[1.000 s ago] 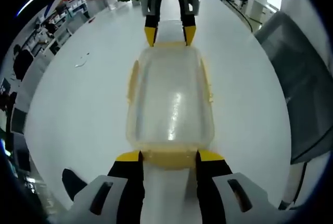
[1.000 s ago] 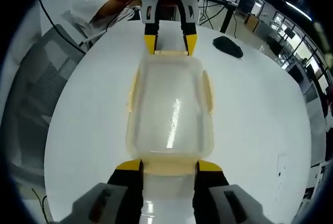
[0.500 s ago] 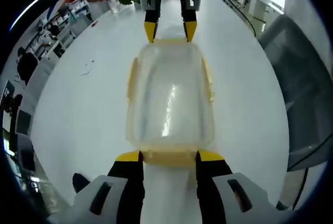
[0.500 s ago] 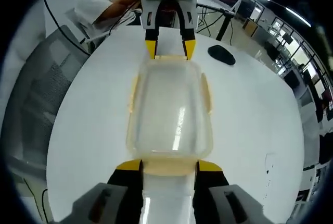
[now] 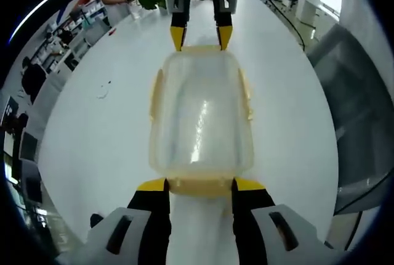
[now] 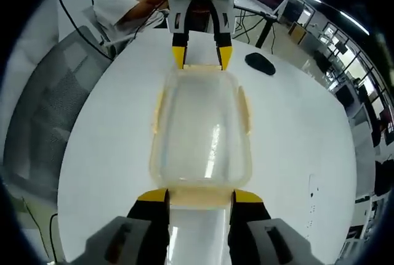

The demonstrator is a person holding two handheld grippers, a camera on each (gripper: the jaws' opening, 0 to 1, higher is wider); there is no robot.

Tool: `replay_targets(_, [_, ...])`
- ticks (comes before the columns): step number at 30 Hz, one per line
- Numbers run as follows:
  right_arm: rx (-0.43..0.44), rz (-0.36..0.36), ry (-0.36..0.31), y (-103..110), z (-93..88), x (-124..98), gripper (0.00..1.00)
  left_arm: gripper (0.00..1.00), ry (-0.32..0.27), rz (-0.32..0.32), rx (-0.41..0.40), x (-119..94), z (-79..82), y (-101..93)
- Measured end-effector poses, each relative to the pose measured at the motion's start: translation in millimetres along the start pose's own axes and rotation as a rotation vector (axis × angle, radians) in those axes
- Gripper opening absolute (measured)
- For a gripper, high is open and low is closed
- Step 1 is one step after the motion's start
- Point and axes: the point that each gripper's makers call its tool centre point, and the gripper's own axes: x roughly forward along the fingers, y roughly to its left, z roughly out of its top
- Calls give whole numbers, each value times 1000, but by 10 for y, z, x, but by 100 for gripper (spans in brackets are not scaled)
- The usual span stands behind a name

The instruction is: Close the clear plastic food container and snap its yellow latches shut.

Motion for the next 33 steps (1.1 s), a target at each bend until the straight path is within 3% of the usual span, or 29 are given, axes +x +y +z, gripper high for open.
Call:
replay_targets(18, [-5, -6, 22, 49, -405, -238, 35, 37, -2, 3, 3, 135, 460, -60])
replay_targets(33, [-13, -13, 15, 89, -613, -402, 35, 37, -4, 18, 1, 190, 714, -104])
